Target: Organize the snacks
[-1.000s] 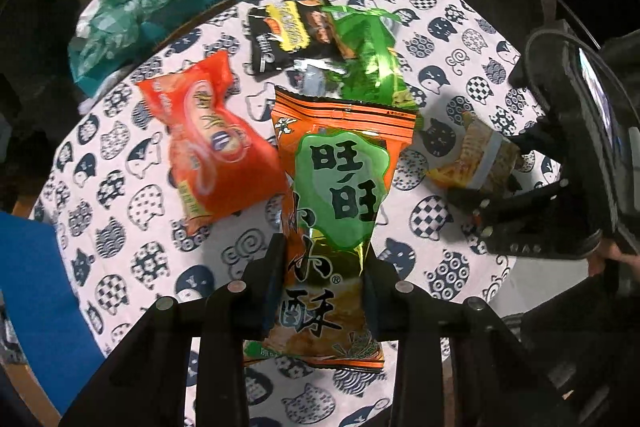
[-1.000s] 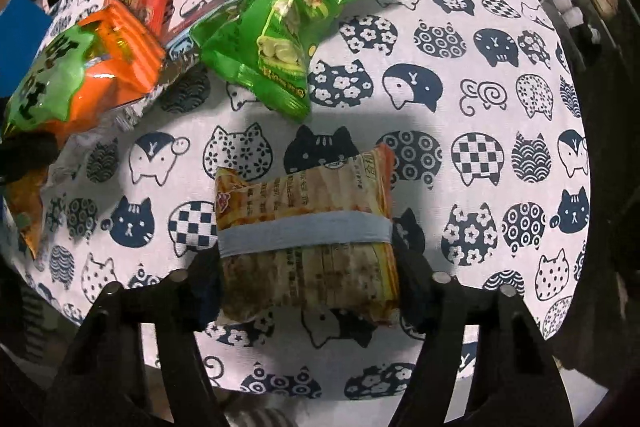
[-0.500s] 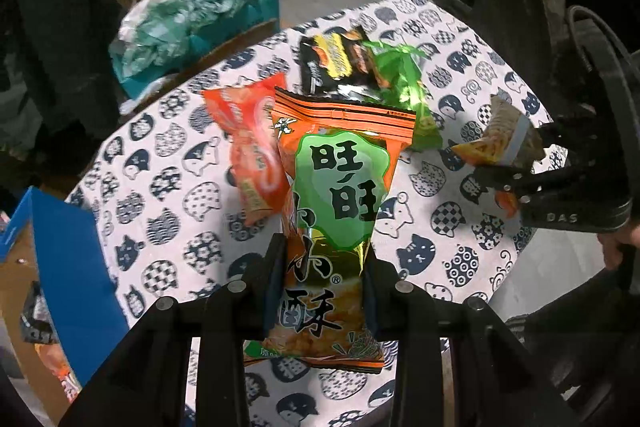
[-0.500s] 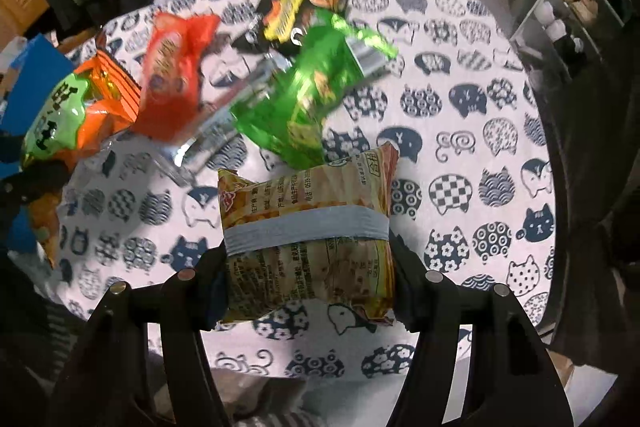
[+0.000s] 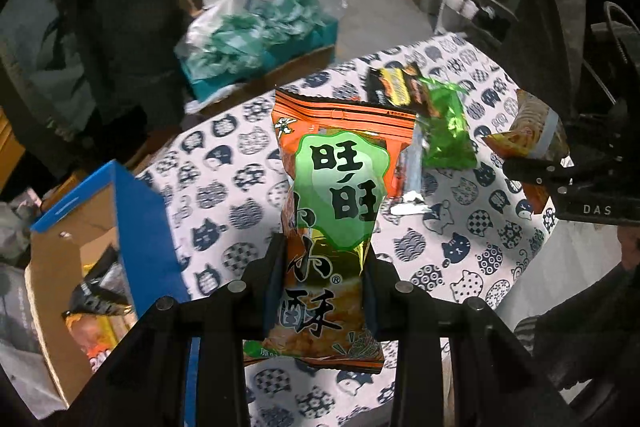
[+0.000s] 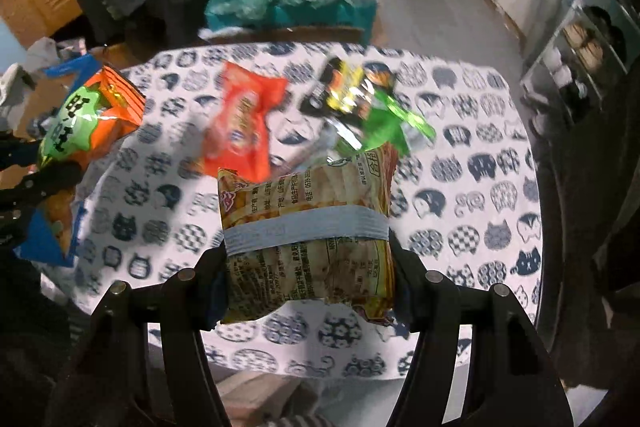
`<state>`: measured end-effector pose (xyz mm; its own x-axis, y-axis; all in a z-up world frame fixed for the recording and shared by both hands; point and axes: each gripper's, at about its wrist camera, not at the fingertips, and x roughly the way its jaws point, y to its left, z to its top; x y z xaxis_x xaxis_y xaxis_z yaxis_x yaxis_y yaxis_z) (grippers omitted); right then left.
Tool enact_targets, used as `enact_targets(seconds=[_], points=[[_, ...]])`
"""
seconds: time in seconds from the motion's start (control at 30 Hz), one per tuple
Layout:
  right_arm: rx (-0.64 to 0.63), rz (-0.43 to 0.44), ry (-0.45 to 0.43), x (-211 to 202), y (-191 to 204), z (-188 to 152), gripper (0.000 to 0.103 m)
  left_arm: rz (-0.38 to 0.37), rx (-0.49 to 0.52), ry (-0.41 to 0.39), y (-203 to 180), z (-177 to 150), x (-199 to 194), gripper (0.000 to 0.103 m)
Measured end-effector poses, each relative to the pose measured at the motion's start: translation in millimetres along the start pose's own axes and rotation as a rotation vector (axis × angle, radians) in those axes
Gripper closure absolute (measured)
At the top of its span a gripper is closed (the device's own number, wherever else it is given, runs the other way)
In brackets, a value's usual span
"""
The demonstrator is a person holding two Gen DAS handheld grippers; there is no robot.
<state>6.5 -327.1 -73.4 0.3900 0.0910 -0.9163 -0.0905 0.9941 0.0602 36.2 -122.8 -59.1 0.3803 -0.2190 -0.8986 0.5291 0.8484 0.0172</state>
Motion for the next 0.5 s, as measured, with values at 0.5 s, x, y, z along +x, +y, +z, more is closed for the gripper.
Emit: enact_targets(seconds=[0.5], points=[[-0.140,0.134,-0.055,-9,108,47,0.039,0.111,-0.111,-0.070,77,-38,-48,0.069]])
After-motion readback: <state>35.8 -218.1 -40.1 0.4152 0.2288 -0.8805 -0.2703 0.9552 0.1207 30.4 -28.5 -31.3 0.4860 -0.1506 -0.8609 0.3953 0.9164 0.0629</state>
